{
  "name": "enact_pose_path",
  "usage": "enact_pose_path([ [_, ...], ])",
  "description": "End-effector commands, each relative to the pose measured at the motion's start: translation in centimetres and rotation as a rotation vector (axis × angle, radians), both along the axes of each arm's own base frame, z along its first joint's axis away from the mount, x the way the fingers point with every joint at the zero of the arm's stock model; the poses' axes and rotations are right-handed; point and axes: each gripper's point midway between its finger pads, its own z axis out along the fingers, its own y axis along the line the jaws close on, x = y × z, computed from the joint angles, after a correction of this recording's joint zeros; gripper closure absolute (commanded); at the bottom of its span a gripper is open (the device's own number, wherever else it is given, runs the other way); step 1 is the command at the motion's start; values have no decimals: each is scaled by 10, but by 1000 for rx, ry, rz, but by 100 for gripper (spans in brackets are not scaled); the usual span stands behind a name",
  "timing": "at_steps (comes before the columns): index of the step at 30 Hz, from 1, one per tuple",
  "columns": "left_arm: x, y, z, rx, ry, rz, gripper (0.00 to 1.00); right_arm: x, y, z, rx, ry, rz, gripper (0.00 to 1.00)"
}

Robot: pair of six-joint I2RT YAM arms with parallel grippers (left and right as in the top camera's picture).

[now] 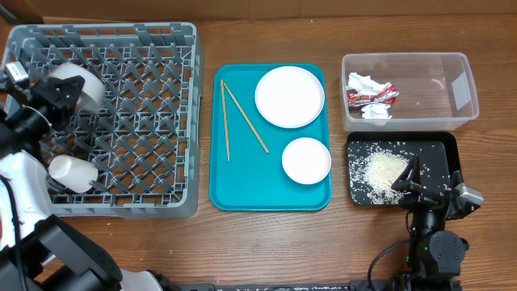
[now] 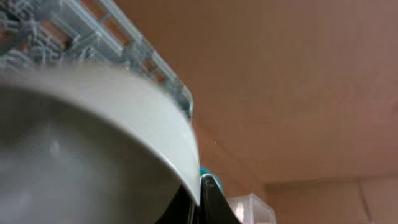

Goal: Sort waste into correct bins and load items into the dishwasher
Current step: 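Set the bowl upright in the rack and release, withdraw left gripper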

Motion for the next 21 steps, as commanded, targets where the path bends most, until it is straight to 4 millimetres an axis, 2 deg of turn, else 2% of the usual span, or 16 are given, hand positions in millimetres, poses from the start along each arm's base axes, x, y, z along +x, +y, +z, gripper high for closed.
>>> enact_pose_path([
  [1,4,9,-8,-83,-19,72,96,-1,-2,-1,0,-8,-9,0],
  [6,7,28,-36,-15,19,171,96,-1,-2,-1,0,-8,-9,0],
  [11,21,23,-74,-51,1,68,96,-1,-2,-1,0,-8,-9,0],
  [12,21,22,-76,-56,1,60,96,-1,-2,-1,0,-8,-9,0],
  [14,21,22,-77,-41,-7,50,96,-1,-2,-1,0,-8,-9,0],
  [18,19,14,-64,-38,-56,-7,96,-1,-2,-1,0,-8,-9,0],
  [21,15,16,-58,-46,-50,3,94,-1,-2,-1,0,-8,-9,0],
])
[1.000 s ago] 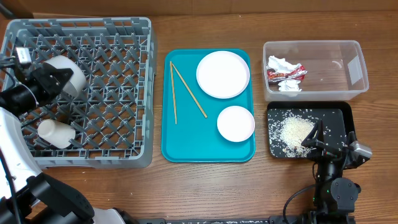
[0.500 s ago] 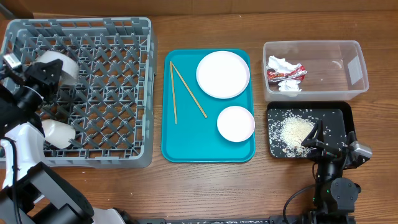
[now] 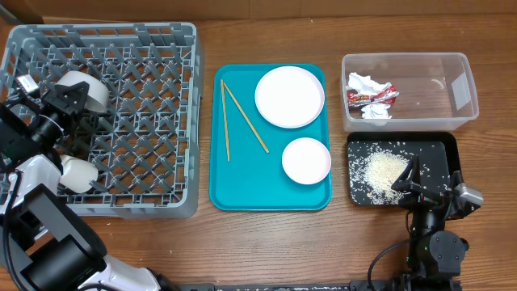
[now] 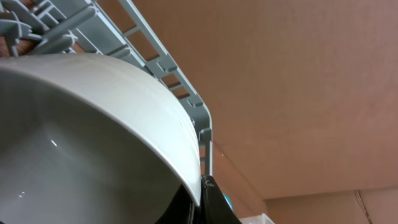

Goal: Sort waste into correct bins and load items into the dishwasher
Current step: 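Set the bowl upright in the rack and release, withdraw left gripper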

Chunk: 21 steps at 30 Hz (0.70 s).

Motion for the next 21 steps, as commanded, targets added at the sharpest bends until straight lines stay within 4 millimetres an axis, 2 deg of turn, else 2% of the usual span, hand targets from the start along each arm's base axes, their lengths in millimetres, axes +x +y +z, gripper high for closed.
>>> enact_pose_path([
  [1,-7,1,1,-4,-4,-15,91,-1,-2,-1,0,-9,-10,0],
  [4,-10,4,3,2,-10,-13,92,-1,-2,-1,0,-9,-10,0],
  [7,-19,7,-7,6,18,-21,95,-1,-2,-1,0,-9,-10,0],
  [10,-28,11,-12,-30,47,-18,89,-1,-2,-1,0,-9,-10,0],
  [11,-30,13,-11,-34,43,-20,83,-1,-2,-1,0,-9,-10,0],
  [12,-32,14,-8,-35,39,-19,69,-1,-2,-1,0,-9,-10,0],
  [15,-36,13,5,-26,15,-24,49,-1,-2,-1,0,-9,-10,0],
  [21,-56,9,44,-14,1,6,36,-1,-2,-1,0,-9,-10,0],
])
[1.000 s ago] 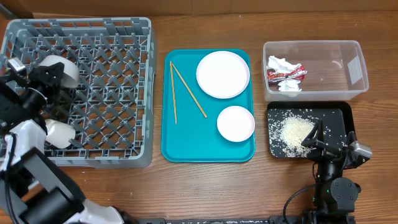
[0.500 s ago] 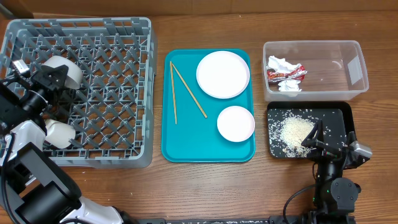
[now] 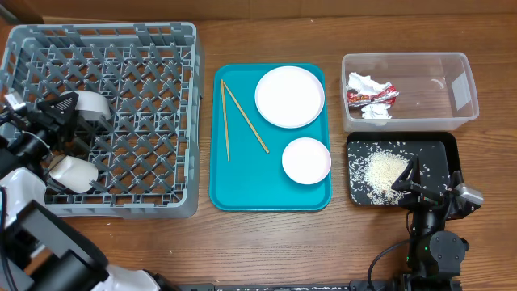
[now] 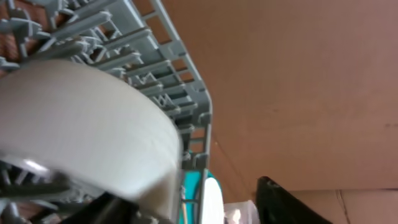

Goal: Sort waste into correct bins and load items into the dishwasher
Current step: 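Set the bowl upright in the rack and release, withdraw left gripper, then reach the left gripper to the small white plate and grasp its rim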

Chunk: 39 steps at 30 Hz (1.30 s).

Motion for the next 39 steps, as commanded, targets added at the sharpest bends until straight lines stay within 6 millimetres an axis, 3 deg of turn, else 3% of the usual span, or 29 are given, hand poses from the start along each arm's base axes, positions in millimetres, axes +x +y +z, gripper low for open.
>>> enact_pose_path([
  [1,-17,-13,48,67,-72,-9,36,-1,-2,-1,0,-8,-9,0],
  [5,-40,-30,92,122,-87,38,31,-1,-2,-1,0,-8,-9,0],
  [10,-52,-57,114,154,-121,-13,32,-1,-2,-1,0,-8,-9,0],
  [12,-48,-90,123,174,-162,-112,34,-1,-2,-1,0,-8,-9,0],
  [17,-32,-213,124,245,-207,-408,38,-1,-2,-1,0,-8,-9,0],
  [19,-28,-275,105,320,-133,-484,38,-1,-2,-1,0,-8,-9,0],
  [21,-29,-317,83,459,-13,-487,38,-1,-2,-1,0,-8,-9,0],
  [23,-30,-339,77,602,37,-485,37,-1,-2,-1,0,-8,-9,0],
  [25,-32,-378,78,854,89,-536,32,-1,-2,-1,0,-8,-9,0],
  [27,-29,-402,67,933,155,-619,29,-1,-2,-1,0,-8,-9,0],
  [29,-23,-417,50,927,227,-696,31,-1,-2,-1,0,-8,-9,0],
  [32,-26,-441,14,865,348,-853,47,-1,-2,-1,0,-8,-9,0],
  [33,-27,-444,3,868,382,-872,48,-1,-2,-1,0,-8,-9,0],
  [35,-36,-438,-42,933,542,-897,55,-1,-2,-1,0,-8,-9,0],
  [39,-49,-442,-79,925,659,-975,65,-1,-2,-1,0,-8,-9,0],
])
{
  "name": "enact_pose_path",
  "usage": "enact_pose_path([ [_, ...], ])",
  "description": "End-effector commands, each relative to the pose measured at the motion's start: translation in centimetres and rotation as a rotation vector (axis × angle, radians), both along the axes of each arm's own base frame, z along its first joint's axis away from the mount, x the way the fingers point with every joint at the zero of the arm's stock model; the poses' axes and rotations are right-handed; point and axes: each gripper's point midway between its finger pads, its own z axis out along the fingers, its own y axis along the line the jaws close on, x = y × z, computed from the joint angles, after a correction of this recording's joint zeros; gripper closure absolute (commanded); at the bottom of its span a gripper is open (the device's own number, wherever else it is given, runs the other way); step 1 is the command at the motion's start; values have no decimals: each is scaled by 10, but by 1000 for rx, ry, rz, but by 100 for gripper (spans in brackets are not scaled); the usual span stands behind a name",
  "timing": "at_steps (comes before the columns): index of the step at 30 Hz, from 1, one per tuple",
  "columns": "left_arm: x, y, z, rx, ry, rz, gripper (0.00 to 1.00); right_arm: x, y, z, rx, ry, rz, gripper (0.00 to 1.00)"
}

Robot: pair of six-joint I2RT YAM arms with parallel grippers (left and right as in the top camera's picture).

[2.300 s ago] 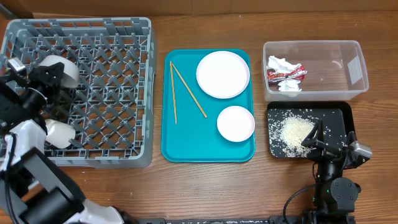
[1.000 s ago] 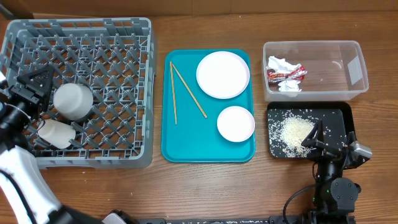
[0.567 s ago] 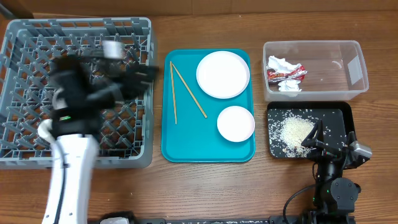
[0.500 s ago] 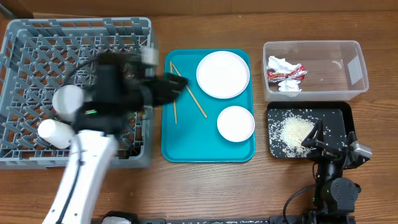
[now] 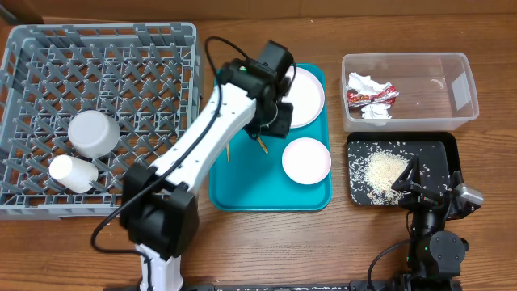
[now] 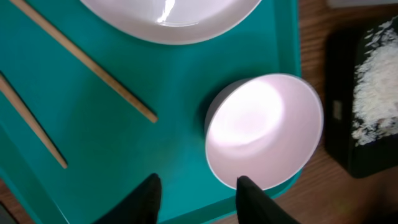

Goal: Sort waste into correct bins and load items into the dishwasher
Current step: 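Reach the left gripper to the small white plate and grasp its rim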

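My left gripper (image 6: pixel 198 186) hangs open and empty over the teal tray (image 5: pixel 242 190), its fingertips just short of a small white bowl (image 6: pixel 264 130). That bowl (image 5: pixel 306 160) lies at the tray's front right. A white plate (image 5: pixel 305 93) sits at the tray's back, partly under my left arm. Two wooden chopsticks (image 6: pixel 81 59) lie on the tray's left half. In the grey dishwasher rack (image 5: pixel 153 48) rest a white bowl (image 5: pixel 94 132) and a white cup (image 5: pixel 73 172). My right gripper (image 5: pixel 410 179) is parked over the black tray.
A clear bin (image 5: pixel 452 113) at the back right holds a crumpled wrapper (image 5: pixel 371 95). In front of it a black tray (image 5: pixel 440 153) holds loose rice (image 5: pixel 384 170). Bare wooden table lies along the front edge.
My left gripper was open beside the white bowl in the rack at the far left. It is now over the teal tray, by the small bowl. The right arm is unchanged.
My left gripper was shut on a white bowl above the rack's left side, then held it lower among the rack's pegs. Then it was open with the bowl resting in the rack. Now the bowl stays there and the gripper is over the tray.
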Motion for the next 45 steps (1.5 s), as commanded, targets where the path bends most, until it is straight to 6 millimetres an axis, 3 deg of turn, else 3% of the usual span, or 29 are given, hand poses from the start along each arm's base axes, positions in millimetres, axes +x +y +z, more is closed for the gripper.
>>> enact_pose_path([
  [1,-3,-14,-17,-5,45,-46,67,0,-2,-1,0,-7,-9,0],
  [3,-8,-31,-18,-9,16,-101,66,0,-2,-1,0,-7,-9,0],
  [6,-25,-75,-15,-21,-77,-265,61,0,-2,-1,0,-7,-9,0],
  [9,-39,-93,-21,23,-117,-359,56,0,-2,-1,0,-7,-9,0],
  [15,-54,-123,-50,46,-142,-520,55,0,-2,-1,0,-7,-9,0],
  [22,-57,-126,-80,77,-111,-563,62,0,-2,-1,0,-7,-9,0],
  [30,-62,-125,-87,112,-105,-587,70,0,-2,-1,0,-7,-9,0],
  [35,-64,-124,-89,122,-105,-591,94,0,-2,-1,0,-7,-9,0],
  [36,-62,-122,-89,138,-112,-589,95,0,-2,-1,0,-7,-9,0],
  [39,-57,-113,-90,194,-129,-579,95,0,-2,-1,0,-7,-9,0],
  [45,-56,-111,-93,222,-140,-581,79,0,-2,-1,0,-7,-9,0],
])
